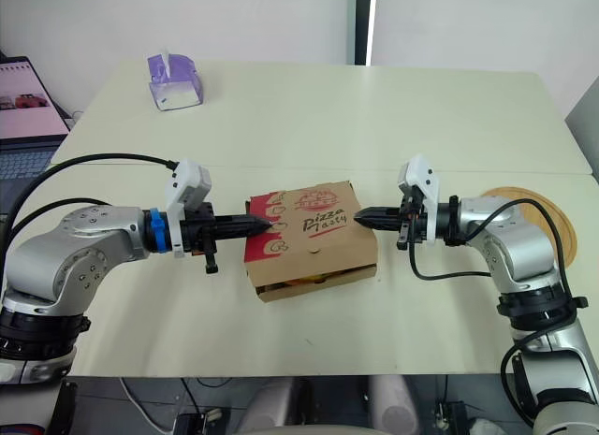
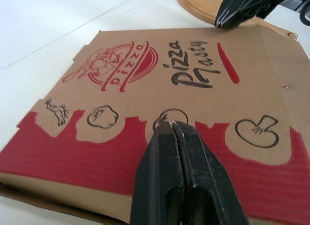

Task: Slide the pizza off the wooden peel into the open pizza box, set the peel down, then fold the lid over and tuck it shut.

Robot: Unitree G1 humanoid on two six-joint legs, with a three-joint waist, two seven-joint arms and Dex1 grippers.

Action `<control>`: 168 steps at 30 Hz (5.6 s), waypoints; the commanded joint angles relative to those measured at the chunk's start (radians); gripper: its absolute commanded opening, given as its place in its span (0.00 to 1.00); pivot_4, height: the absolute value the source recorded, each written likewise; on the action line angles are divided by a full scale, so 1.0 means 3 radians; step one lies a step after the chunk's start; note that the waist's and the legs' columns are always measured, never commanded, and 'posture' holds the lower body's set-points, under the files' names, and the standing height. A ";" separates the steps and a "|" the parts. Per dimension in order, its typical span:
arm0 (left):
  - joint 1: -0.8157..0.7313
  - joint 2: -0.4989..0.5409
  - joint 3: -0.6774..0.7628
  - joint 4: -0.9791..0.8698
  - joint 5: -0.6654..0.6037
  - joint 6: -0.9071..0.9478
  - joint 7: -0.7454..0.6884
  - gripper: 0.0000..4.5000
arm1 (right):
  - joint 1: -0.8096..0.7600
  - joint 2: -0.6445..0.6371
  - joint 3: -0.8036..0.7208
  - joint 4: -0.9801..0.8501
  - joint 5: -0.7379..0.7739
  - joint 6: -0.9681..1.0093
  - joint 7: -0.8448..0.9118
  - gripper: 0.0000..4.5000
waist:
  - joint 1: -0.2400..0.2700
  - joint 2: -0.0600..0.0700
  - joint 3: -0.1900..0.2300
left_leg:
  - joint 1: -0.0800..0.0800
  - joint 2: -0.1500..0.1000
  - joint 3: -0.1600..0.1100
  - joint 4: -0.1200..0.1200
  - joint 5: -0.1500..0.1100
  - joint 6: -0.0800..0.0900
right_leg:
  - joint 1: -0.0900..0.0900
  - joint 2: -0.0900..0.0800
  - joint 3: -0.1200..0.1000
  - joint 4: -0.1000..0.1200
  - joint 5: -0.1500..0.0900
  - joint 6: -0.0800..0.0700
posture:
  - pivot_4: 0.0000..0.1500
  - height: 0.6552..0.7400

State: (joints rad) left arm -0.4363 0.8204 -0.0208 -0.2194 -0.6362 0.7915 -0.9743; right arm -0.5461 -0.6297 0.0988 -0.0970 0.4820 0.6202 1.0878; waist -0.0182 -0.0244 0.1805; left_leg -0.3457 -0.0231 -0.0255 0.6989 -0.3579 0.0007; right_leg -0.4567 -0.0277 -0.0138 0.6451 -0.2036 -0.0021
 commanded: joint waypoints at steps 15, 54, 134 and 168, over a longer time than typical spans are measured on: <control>0.0087 -0.0027 -0.0059 0.0063 0.0282 -0.0256 -0.0189 0.00 | 0.0155 -0.0410 -0.0006 -0.0470 -0.0299 -0.0906 0.0415 0.36 | 0.0051 0.0000 0.0000 | 0.0000 0.0000 0.0000 0.0002 0.0000 0.0000 | 0.0000 0.0000 -0.0001 -0.0001 0.0000 0.0000 | 1.00 1.00; -0.0090 -0.0181 -0.0133 0.0226 0.0428 -0.0390 -0.0422 0.00 | 0.0137 -0.0061 0.0222 0.0000 -0.0780 -0.1706 0.0310 1.00 | 0.0051 -0.0001 -0.0001 | 0.0002 0.0000 0.0002 0.0012 0.0000 0.0001 | 0.0003 0.0001 0.0000 0.0009 0.0001 -0.0002 | 1.00 1.00; -0.0089 -0.0165 -0.0370 0.0362 0.0934 -0.0843 -0.0661 0.00 | 0.0434 -0.0360 0.0120 0.0191 -0.0850 -0.1386 0.0268 0.01 | 0.0053 -0.0001 -0.0001 | -0.0001 0.0001 0.0001 0.0033 -0.0001 0.0003 | 0.0008 0.0005 0.0001 0.0015 0.0004 0.0001 | 1.00 1.00; 0.0398 0.0086 -0.0104 -0.0066 0.0691 -0.0728 -0.0636 0.00 | 0.0322 -0.0130 0.0190 0.0171 -0.0610 -0.1235 0.0388 0.01 | 0.0060 0.0001 -0.0002 | -0.0003 0.0003 0.0000 0.0041 -0.0004 0.0008 | 0.0010 0.0007 0.0002 0.0013 0.0008 0.0003 | 1.00 1.00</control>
State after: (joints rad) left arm -0.3072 0.8495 -0.0509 -0.2051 -0.4333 0.5875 -1.1790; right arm -0.4385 -0.6638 0.1714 -0.0286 0.2956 0.2668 1.1991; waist -0.0001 -0.0242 0.1799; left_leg -0.3467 -0.0222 -0.0256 0.7112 -0.3592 0.0032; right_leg -0.4538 -0.0256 -0.0132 0.6491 -0.2013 -0.0012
